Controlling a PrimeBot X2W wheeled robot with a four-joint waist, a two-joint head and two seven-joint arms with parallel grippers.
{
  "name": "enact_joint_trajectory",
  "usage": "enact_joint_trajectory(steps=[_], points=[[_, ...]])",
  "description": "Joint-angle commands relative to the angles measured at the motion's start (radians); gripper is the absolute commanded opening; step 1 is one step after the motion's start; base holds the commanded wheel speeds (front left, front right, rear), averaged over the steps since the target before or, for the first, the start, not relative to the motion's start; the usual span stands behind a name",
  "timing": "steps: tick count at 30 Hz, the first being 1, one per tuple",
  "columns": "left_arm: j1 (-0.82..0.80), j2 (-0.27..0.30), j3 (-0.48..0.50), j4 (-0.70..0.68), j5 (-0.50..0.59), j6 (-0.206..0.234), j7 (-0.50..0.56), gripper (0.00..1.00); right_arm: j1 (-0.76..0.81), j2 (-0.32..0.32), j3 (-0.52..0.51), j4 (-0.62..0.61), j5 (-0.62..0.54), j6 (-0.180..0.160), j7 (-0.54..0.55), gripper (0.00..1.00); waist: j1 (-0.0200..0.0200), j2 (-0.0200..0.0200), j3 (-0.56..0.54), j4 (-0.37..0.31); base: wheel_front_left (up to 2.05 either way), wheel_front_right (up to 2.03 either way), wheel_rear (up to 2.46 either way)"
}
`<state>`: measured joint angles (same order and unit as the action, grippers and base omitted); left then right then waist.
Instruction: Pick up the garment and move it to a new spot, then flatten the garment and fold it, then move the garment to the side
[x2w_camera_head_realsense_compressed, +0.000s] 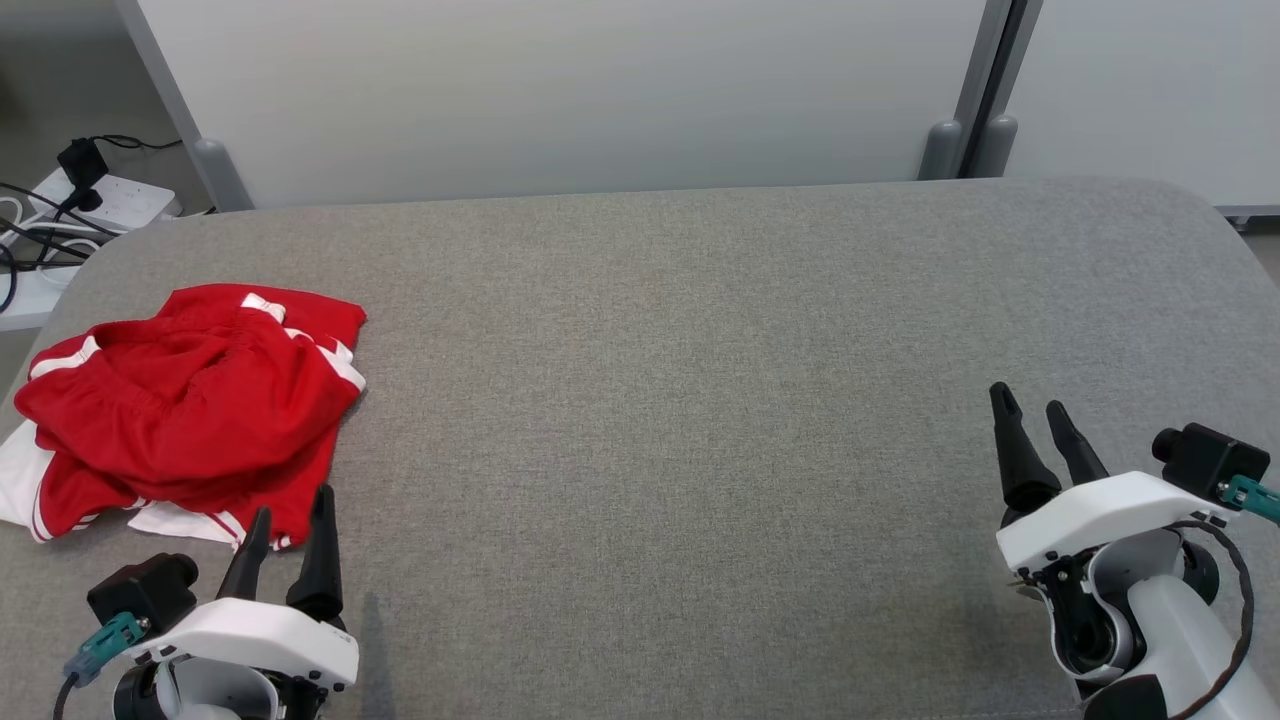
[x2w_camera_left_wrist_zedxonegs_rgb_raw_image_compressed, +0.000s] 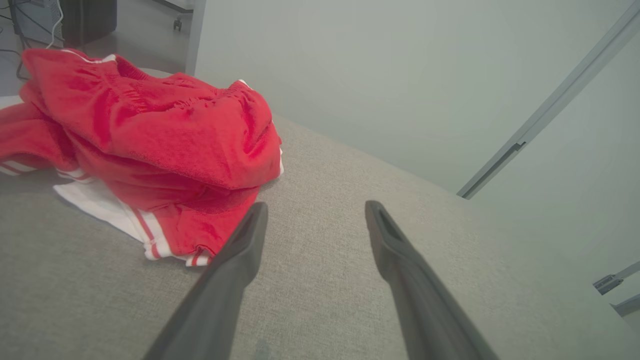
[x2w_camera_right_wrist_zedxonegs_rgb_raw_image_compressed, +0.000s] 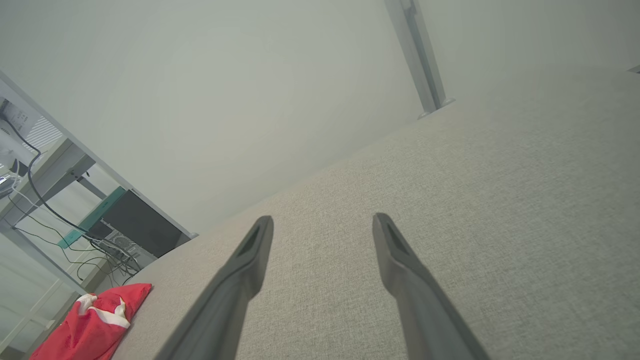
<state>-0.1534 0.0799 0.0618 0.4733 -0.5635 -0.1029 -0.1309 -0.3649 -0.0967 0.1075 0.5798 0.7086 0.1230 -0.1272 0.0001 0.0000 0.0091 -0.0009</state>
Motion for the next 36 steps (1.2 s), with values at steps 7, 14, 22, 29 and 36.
enact_joint_trajectory(steps=[7,14,22,29,36], points=[[-0.080,0.026,0.025,-0.011,0.131,0.013,-0.037,1.00,-0.083,-0.009,0.024,0.002,-0.114,0.006,-0.040,1.00,0.0000,0.0000,0.001,0.000,0.00,0.00,0.00],[-0.095,0.029,0.038,-0.013,0.213,0.020,-0.057,1.00,-0.105,-0.015,0.033,0.020,-0.199,0.007,-0.061,1.00,0.0000,0.0000,0.003,0.001,0.00,0.00,0.00],[-0.113,0.036,0.054,-0.004,0.297,0.021,-0.078,1.00,-0.129,-0.019,0.039,0.036,-0.285,0.007,-0.081,1.00,0.0000,0.0000,0.006,0.002,0.00,0.00,0.00],[-0.131,0.036,0.074,0.016,0.381,0.028,-0.098,1.00,-0.150,-0.026,0.028,0.065,-0.367,0.007,-0.102,1.00,-0.0001,0.0000,0.006,0.005,0.00,0.00,0.00],[-0.143,0.039,0.091,0.037,0.471,0.035,-0.119,1.00,-0.170,-0.033,0.012,0.083,-0.463,0.008,-0.123,1.00,-0.0001,0.0000,0.004,0.004,0.00,0.00,0.00]])
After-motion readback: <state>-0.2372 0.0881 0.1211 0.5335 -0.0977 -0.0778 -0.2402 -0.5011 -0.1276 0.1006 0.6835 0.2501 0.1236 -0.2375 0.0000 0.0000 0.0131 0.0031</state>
